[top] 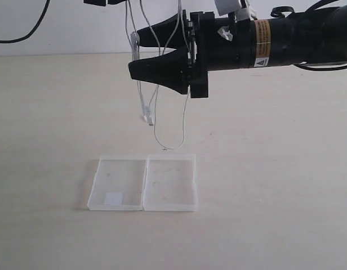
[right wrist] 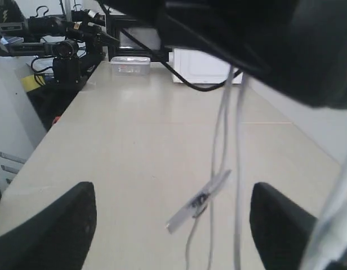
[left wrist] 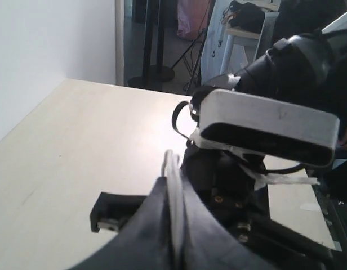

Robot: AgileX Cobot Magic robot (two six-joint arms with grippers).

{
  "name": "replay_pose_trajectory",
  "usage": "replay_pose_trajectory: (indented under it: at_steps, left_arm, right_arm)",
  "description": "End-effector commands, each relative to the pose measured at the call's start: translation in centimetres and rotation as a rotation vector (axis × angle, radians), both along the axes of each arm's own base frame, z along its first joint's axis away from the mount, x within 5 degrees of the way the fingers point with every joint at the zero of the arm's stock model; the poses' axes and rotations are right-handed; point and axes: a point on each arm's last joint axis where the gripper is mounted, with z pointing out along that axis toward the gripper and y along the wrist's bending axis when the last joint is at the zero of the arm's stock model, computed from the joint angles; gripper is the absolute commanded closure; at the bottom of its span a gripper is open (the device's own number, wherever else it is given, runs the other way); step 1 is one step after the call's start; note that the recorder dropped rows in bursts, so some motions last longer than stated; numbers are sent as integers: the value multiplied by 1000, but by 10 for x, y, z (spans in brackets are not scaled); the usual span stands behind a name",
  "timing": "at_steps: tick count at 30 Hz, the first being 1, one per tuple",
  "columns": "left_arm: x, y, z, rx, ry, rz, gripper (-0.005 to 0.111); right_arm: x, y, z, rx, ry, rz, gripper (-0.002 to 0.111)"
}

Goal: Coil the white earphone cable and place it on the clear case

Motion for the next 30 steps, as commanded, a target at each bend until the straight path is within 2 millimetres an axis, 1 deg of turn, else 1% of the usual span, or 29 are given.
replay_pose_trajectory:
  at_steps: [1, 5, 7, 12, 17, 20, 23, 27, 28, 30]
  left_arm:
    - [-4, -1, 12, -73, -9, -30, 107]
    - [-4, -2, 15, -110, -25, -23, 107]
    - [-4, -2, 16, -113, -31, -22, 107]
    - [-4, -2, 15, -102, -38, -26, 107]
    - [-5, -4, 16, -106, -53, -33, 107]
    - [-6, -13, 15, -97, -66, -37, 107]
    - [-6, -15, 15, -90, -80, -35, 107]
    - [-3, -14, 13, -73, -85, 5, 107]
    - [-1, -14, 13, -69, -88, 19, 107]
    - [-1, -14, 13, -66, -90, 28, 107]
  right_arm:
    - [7, 5, -3, 40, 4, -40, 37]
    - [10, 6, -14, 32, 33, -44, 37]
    - [11, 6, -17, 36, 42, -44, 37]
    - [16, 5, -9, 119, 68, -101, 40]
    - [17, 5, -12, 123, 101, -106, 40]
    - [13, 13, -12, 123, 114, -83, 42]
    - [9, 20, -11, 131, 119, -69, 46]
    - [10, 20, -13, 116, 158, -88, 57]
    - [10, 20, -13, 121, 170, -87, 66]
    - [10, 20, -13, 121, 172, -87, 77]
